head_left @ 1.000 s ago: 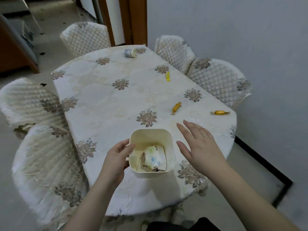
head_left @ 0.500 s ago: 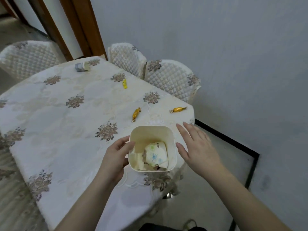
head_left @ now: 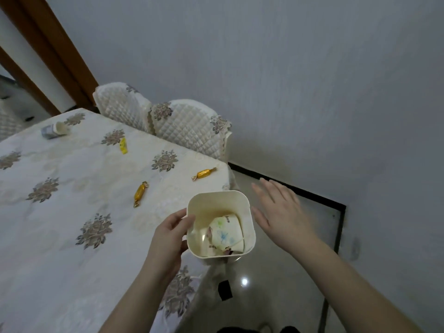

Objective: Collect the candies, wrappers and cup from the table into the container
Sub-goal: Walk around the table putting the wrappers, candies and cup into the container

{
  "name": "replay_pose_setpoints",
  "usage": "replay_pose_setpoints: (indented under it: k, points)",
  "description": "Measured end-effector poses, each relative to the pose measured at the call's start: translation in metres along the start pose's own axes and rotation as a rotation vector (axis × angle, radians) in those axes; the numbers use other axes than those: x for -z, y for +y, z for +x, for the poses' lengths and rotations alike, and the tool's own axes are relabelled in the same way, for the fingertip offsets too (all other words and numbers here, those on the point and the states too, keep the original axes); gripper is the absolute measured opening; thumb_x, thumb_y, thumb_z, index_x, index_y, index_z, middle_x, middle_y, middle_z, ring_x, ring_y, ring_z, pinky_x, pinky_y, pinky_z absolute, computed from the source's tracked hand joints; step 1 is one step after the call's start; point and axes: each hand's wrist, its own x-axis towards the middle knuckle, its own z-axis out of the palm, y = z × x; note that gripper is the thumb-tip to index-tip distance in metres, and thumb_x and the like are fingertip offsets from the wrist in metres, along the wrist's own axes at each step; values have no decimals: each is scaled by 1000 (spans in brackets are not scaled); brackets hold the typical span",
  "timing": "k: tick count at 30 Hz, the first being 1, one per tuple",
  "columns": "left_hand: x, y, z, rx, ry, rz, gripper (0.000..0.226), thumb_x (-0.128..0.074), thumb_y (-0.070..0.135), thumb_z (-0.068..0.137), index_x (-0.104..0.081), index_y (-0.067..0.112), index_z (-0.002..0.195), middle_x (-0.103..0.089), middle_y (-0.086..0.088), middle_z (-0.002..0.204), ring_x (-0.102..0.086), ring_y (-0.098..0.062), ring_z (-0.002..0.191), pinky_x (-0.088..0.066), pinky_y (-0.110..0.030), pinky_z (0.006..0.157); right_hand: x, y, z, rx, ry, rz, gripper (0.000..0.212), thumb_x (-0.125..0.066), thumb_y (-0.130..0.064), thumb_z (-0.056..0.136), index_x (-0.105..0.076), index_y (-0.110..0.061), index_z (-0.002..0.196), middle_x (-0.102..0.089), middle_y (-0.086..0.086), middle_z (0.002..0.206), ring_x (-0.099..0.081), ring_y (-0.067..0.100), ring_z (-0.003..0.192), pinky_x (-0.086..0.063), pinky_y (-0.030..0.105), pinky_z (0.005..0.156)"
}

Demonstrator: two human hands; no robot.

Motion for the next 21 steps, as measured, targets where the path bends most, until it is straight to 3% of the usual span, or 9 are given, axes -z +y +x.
replay_pose_setpoints:
  k: [13, 18, 21]
  points:
    - [-93, 13, 81, 44, -123, 50, 16, -60, 14, 97, -75, 13, 104, -79, -7, 88, -74, -15, 65, -54, -24, 47, 9, 87, 25, -172, 2, -52, 56, -34, -43, 98, -27, -22, 149, -30, 1, 154, -25, 21, 141, -15, 38, 116]
    - [-140, 24, 129, 47, -234, 35, 17, -62, 15, 96, -75, 14, 107, -79, -7, 86, -73, -15, 63, -52, -24, 47, 16, 114, 56, -249, 23, -95, 55, -48, -38, 94, -39, -17, 144, -40, 6, 149, -36, 26, 136, -27, 43, 112]
    - [-166, 32, 154, 65, -285, 27, 16, -62, 16, 96, -75, 15, 105, -79, -5, 81, -72, -15, 59, -50, -23, 43, 21, 134, 70, -300, 31, -129, 55, -41, -41, 94, -40, -16, 143, -42, 7, 147, -37, 27, 135, -29, 45, 111]
